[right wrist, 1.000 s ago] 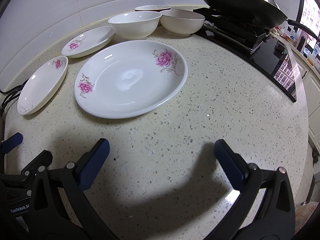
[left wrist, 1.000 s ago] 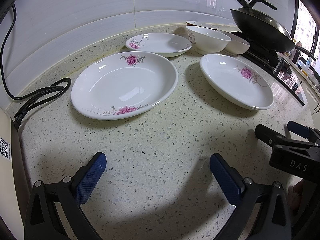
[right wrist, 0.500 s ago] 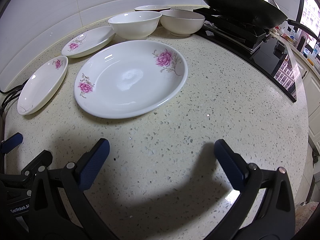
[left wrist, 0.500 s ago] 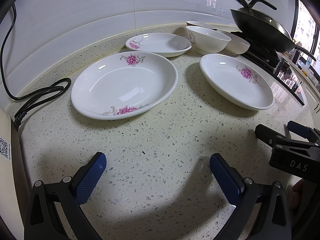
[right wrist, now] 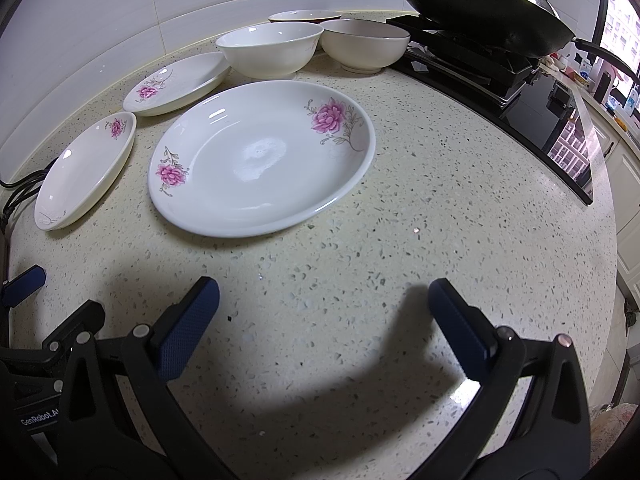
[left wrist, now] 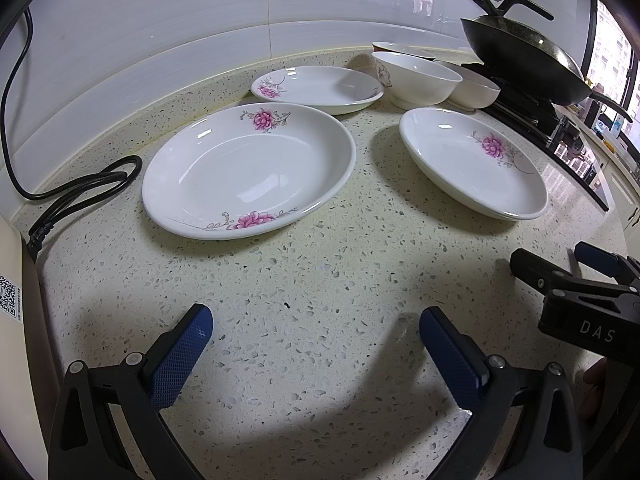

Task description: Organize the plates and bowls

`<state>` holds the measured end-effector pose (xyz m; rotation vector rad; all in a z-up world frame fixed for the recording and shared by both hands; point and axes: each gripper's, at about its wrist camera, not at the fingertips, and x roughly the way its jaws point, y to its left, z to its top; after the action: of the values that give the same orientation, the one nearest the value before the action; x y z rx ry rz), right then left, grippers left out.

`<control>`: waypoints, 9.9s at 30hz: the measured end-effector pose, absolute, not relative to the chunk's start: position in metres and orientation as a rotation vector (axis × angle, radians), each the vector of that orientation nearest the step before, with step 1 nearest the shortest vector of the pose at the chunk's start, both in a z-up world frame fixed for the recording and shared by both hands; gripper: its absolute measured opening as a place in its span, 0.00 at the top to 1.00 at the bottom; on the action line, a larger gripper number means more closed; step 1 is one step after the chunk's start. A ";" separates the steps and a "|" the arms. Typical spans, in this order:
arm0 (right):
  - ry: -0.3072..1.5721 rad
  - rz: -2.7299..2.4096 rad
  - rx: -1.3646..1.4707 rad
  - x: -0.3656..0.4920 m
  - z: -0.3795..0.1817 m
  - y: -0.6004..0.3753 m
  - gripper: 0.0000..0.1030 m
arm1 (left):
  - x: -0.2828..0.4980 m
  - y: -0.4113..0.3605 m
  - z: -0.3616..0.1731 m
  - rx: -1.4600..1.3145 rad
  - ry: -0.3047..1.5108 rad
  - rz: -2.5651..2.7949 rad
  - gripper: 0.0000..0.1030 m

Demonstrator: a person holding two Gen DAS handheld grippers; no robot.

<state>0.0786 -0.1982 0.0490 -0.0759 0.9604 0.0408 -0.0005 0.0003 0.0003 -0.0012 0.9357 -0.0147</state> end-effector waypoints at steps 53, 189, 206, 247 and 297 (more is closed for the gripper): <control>1.110 0.287 -0.203 0.151 0.066 -0.260 0.00 | 0.069 -0.032 0.022 -0.499 1.008 -0.013 0.00; 1.147 0.438 -0.176 0.072 0.078 -0.179 0.34 | -0.079 0.054 0.015 -0.248 0.822 0.262 0.29; 1.110 0.522 -0.053 0.145 0.072 -0.128 0.35 | -0.056 0.052 0.009 -0.239 0.876 0.235 0.28; 1.053 0.694 -0.014 0.206 0.045 -0.055 0.83 | 0.067 0.123 0.011 -0.455 0.793 0.341 0.77; 1.087 0.554 0.044 0.095 0.083 -0.184 0.86 | -0.005 0.009 0.024 -0.346 0.880 0.113 0.82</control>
<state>0.0951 -0.1842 0.0834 0.0435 1.0872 0.5537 -0.0046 0.0087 0.0243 -0.3465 0.8805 0.1127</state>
